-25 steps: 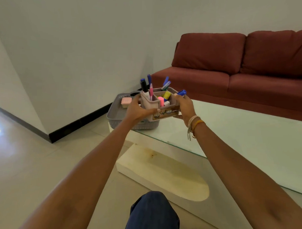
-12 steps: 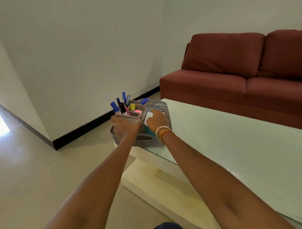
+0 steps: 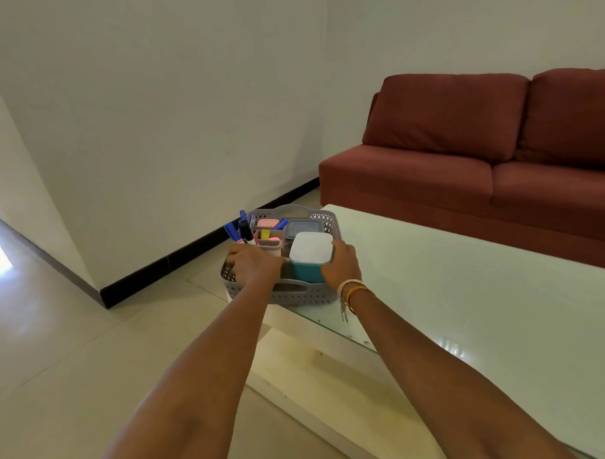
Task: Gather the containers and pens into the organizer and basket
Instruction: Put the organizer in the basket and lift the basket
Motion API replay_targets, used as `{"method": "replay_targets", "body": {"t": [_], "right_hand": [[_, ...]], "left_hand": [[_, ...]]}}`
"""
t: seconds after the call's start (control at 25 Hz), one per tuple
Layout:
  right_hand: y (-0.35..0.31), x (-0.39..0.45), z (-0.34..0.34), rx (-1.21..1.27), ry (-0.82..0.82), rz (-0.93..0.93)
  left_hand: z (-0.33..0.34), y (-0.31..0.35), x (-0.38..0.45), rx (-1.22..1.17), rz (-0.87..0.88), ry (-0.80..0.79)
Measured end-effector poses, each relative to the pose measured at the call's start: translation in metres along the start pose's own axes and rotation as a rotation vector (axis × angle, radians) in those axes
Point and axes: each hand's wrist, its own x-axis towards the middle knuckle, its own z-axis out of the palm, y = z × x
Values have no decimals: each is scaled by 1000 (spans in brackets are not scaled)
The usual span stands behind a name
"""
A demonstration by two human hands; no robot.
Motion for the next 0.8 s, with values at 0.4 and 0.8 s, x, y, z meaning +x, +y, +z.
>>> {"method": "replay_targets", "body": {"t": [0.4,0.8], "right_hand": [[7,-16,-18,259,-83,245],[-12,-78,-10,380,-275,225]], "left_hand": [[-30,-59,-7,-204,-47,45],[-79,-120,-36,-1104,-518,-70]]}}
